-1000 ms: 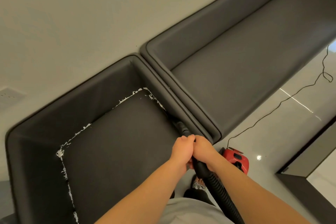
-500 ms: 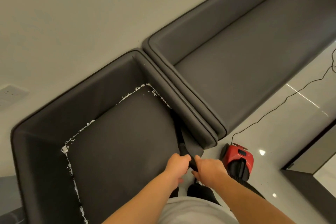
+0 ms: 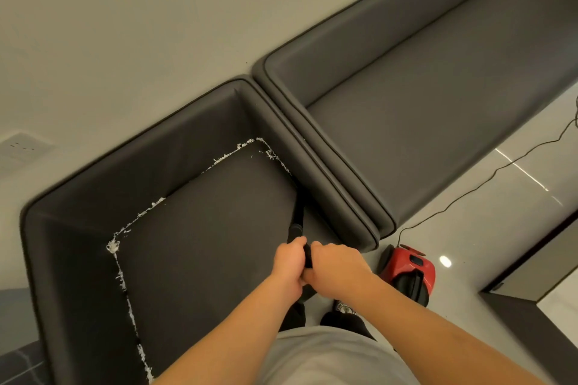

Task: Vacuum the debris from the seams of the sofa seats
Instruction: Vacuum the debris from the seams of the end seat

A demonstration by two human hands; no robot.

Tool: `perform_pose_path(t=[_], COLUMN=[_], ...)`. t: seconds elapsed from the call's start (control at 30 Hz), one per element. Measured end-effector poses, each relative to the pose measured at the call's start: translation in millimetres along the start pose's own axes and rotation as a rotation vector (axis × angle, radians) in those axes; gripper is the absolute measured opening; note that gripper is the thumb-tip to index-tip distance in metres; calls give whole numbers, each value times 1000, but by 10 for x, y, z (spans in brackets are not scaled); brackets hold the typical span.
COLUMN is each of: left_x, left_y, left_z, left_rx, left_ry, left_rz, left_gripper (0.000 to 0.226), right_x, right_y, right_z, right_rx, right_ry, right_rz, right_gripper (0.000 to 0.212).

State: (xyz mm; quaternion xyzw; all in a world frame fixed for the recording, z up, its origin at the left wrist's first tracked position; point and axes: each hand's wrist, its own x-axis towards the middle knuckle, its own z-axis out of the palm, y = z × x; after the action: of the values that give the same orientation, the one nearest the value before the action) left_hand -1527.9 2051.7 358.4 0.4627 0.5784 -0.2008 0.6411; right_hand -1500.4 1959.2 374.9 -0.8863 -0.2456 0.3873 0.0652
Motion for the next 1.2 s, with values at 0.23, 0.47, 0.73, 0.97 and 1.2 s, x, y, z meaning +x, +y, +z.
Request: perform_pose_path(t=[0.23, 0.47, 0.73, 0.97, 1.2], left_x=[-84, -43, -183, -129, 97], left_y=[33, -11, 299, 174, 442], left_z=[282, 224, 197, 82, 36], left_rx=[186, 179, 115, 147, 254], left_ry=[-111, -72, -37, 33, -4], left_rz=[-6, 14, 139, 134, 128], left_gripper=[23, 29, 24, 21, 22], right_x=[201, 287, 229, 155, 509], right_y=[401, 298, 83, -50, -94], right_z=[64, 41, -278, -164, -208], right_rx=[195, 176, 554, 363, 379], right_ry=[-44, -53, 39, 6, 4], right_rz=[113, 111, 205, 162, 205], right_gripper=[28, 22, 17, 14, 17])
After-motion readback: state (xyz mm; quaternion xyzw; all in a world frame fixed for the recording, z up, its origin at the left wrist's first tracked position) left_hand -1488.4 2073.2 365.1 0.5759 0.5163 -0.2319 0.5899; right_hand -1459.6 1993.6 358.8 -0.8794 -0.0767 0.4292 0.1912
